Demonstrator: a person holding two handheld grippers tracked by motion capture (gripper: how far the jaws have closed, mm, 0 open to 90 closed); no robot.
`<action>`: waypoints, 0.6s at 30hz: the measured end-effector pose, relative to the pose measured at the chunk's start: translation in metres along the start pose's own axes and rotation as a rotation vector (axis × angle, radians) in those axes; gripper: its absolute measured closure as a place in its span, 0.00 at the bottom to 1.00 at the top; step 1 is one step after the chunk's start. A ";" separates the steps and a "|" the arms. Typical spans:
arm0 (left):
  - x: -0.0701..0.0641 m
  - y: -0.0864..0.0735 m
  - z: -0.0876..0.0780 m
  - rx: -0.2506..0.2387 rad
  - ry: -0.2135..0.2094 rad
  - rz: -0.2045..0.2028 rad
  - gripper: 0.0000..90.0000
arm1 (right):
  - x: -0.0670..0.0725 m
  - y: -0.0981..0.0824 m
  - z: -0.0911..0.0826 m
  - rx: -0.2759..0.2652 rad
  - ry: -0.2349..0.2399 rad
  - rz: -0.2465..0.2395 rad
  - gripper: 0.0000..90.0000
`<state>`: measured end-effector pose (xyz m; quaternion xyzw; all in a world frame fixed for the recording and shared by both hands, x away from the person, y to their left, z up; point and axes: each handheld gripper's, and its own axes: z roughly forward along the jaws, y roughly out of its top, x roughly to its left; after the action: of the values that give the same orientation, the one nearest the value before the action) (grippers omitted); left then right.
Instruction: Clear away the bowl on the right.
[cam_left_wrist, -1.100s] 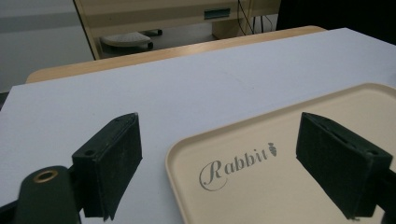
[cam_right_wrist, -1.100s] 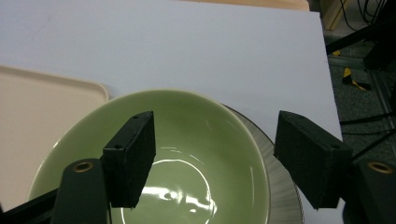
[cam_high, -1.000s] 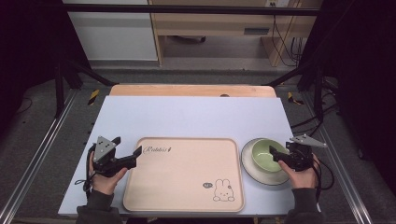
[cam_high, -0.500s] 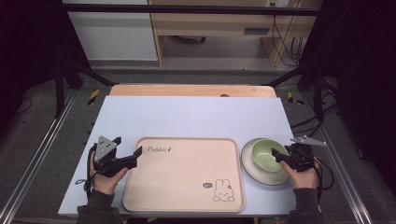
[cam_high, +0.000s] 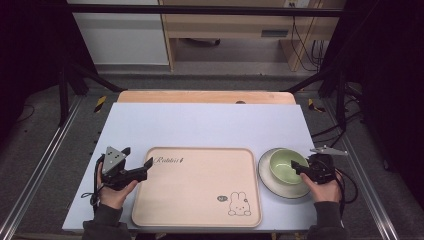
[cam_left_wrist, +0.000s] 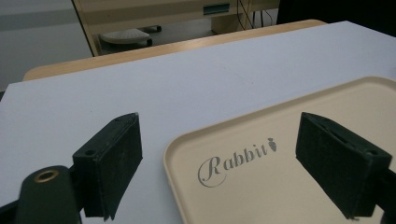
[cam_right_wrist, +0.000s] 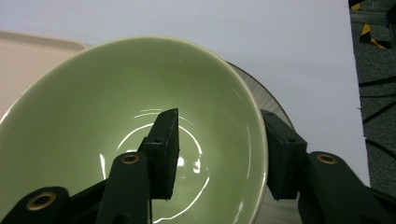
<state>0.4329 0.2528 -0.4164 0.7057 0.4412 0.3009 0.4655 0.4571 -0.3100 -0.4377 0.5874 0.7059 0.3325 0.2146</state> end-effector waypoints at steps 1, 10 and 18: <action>0.000 0.000 0.000 0.001 0.000 0.000 0.16 | 0.000 0.000 0.000 0.008 -0.001 0.001 0.59; 0.000 -0.001 0.001 0.004 -0.002 -0.002 0.16 | -0.003 -0.001 0.003 0.052 -0.002 0.019 0.68; 0.000 -0.001 0.001 0.011 -0.004 0.005 0.16 | -0.007 -0.002 0.004 0.094 0.002 0.040 0.76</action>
<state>0.4337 0.2523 -0.4179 0.7099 0.4400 0.2985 0.4618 0.4601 -0.3158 -0.4429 0.6105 0.7092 0.3035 0.1794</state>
